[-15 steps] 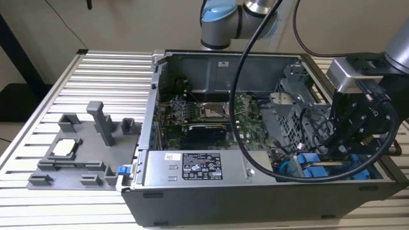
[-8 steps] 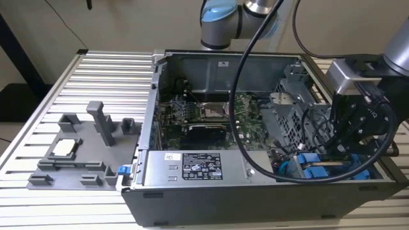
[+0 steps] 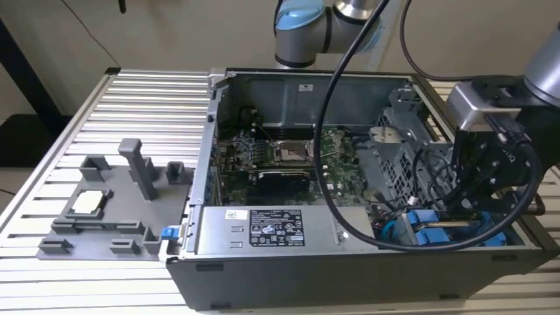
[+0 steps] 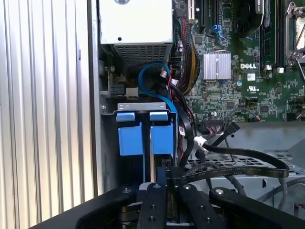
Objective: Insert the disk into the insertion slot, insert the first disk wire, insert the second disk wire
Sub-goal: 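Insert the first disk wire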
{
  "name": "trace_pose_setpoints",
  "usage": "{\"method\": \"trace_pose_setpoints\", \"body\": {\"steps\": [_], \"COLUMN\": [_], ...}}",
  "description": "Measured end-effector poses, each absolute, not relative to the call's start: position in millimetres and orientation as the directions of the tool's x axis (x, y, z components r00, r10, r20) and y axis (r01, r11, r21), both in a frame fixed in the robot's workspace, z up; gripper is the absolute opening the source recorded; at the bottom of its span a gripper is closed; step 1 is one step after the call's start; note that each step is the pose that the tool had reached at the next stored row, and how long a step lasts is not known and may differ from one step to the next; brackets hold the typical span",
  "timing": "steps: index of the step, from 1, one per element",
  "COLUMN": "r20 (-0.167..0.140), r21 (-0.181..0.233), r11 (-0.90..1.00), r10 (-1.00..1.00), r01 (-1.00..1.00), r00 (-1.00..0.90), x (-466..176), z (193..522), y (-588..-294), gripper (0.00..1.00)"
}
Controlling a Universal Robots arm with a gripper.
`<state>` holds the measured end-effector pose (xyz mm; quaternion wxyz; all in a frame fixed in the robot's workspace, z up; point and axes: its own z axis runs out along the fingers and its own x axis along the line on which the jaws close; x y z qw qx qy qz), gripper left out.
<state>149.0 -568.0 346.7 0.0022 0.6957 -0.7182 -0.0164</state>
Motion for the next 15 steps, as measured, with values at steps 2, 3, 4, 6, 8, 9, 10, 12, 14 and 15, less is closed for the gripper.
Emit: {"method": "trace_pose_setpoints", "body": {"steps": [2, 3, 4, 6, 8, 9, 10, 12, 14, 15], "r20": [-0.02, -0.02, -0.02, -0.021, -0.023, -0.025, -0.027, -0.029, -0.029, -0.029], "r21": [0.025, 0.023, 0.021, 0.017, 0.011, 0.009, 0.007, 0.004, 0.003, 0.002], "r11": [0.032, 0.032, 0.032, 0.032, 0.032, 0.032, 0.032, 0.032, 0.032, 0.032], "r10": [-0.999, -0.999, -0.999, -0.999, -0.999, -0.999, -0.999, -0.999, -0.999, -0.999], "r01": [-0.999, -0.999, -0.999, -0.999, -0.999, -0.999, -0.999, -0.999, -0.999, -0.999], "r00": [-0.032, -0.032, -0.032, -0.032, -0.032, -0.032, -0.032, -0.032, -0.032, -0.032], "x": [148.9, 148.9, 148.9, 148.9, 149.0, 148.9, 148.8, 148.5, 148.0, 147.7], "z": [346.2, 345.9, 345.6, 345.1, 344.6, 344.5, 344.3, 344.0, 343.5, 343.3], "y": [-568.1, -568.0, -568.0, -568.1, -568.1, -568.1, -568.1, -568.1, -568.1, -568.1], "gripper": [0.16, 0.16, 0.16, 0.16, 0.16, 0.16, 0.16, 0.16, 0.16, 0.16]}}
